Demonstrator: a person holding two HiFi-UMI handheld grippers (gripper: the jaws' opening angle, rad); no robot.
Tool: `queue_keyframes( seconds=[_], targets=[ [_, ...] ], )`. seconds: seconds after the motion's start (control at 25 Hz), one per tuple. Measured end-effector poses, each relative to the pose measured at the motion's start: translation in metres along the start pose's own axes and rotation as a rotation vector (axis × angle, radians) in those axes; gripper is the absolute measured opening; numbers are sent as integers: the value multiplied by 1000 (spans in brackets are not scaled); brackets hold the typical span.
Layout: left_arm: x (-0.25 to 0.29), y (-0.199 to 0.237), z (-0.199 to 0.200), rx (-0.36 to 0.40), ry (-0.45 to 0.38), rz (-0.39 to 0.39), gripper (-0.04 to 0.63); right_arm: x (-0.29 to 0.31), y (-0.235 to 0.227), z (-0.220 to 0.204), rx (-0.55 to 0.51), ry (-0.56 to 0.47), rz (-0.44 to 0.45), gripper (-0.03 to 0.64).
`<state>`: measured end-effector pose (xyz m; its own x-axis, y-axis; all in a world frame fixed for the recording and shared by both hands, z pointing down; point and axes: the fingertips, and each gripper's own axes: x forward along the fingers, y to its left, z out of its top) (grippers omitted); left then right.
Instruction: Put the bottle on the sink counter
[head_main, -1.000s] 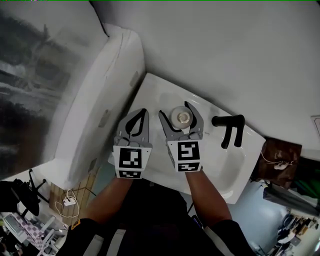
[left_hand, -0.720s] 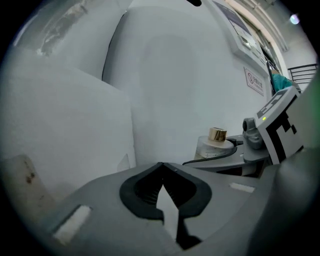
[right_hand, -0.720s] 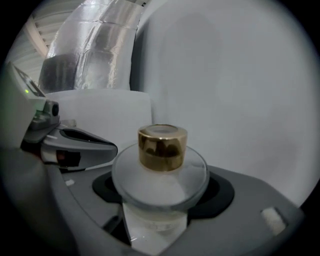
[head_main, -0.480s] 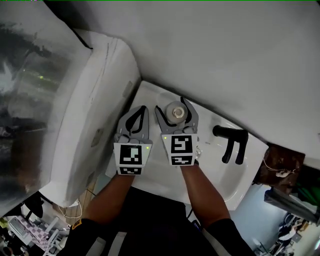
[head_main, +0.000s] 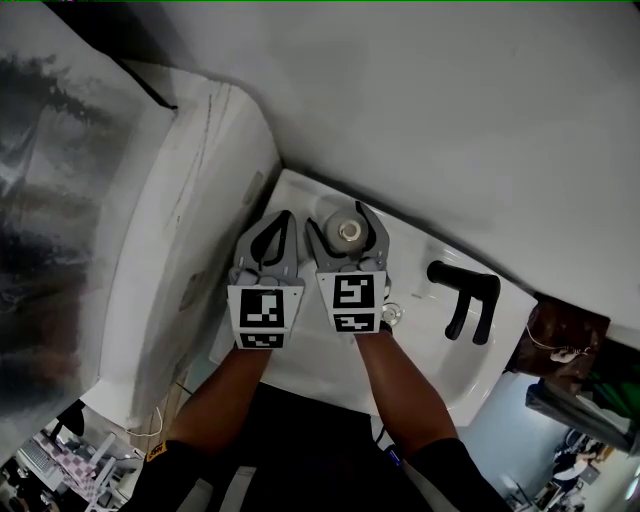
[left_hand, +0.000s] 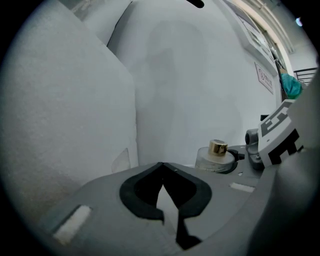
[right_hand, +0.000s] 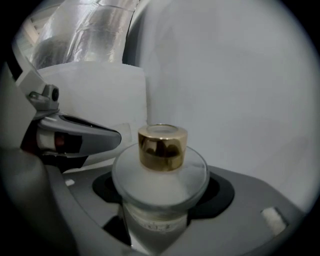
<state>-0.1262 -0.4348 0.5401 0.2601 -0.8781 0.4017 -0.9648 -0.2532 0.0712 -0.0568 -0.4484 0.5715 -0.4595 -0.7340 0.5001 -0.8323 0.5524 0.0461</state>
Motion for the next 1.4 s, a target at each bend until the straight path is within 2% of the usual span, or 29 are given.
queue_keyframes(
  seconds=[0.6, 0.88, 1.04, 1.24, 1.4],
  targets=[
    [-5, 5, -6, -9, 2, 5, 0, 12, 7, -4, -35, 35, -16, 347],
    [-10, 1, -6, -15, 2, 0, 0, 17, 7, -12, -31, 94, -18, 348],
    [-14, 0, -4, -16, -1, 1, 0, 19, 13, -18, -62, 136, 4, 357],
    [-20, -3, 1, -16, -9, -1, 0, 15, 14, -20, -40, 162, 33, 396],
    [-26, -7, 5, -14, -17, -6, 0, 2, 12, -19, -25, 149, 26, 400]
  ],
)
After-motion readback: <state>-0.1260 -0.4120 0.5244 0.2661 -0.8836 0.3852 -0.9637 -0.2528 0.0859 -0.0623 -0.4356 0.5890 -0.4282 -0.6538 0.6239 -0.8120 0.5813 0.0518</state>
